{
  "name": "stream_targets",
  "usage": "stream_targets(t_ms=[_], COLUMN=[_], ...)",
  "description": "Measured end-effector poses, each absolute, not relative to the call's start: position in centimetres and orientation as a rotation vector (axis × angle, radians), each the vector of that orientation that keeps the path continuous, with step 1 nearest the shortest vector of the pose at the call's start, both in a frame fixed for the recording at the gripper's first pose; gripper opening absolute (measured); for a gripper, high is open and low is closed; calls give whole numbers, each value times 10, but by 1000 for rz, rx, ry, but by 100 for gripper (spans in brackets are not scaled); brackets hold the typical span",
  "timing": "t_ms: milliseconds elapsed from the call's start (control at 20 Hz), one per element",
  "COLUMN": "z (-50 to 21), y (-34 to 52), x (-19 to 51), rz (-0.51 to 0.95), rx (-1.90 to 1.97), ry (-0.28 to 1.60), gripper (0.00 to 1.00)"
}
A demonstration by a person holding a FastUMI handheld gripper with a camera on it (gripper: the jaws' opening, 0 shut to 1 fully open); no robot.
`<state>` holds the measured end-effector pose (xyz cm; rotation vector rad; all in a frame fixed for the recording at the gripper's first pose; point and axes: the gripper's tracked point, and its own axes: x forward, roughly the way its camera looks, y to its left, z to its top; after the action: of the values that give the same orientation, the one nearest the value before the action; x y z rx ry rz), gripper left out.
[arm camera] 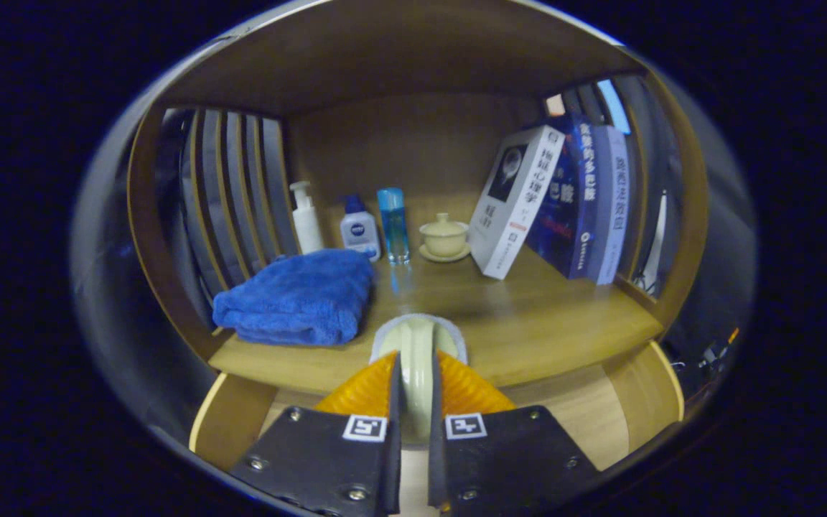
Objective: Pull open the drawer, take out the items inside it, and place them on the countertop above the cabinet.
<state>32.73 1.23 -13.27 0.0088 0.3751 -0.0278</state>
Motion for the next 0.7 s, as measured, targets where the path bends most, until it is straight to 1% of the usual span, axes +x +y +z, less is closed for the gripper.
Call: stream_targets(t_ms=[200, 400, 700], z=[-132, -135, -133], y=[7, -1, -4], x=[361, 393, 408], rz=[-47, -54, -103], rx=[84, 79, 120], ry=[314, 259, 226], gripper=[16, 15, 15])
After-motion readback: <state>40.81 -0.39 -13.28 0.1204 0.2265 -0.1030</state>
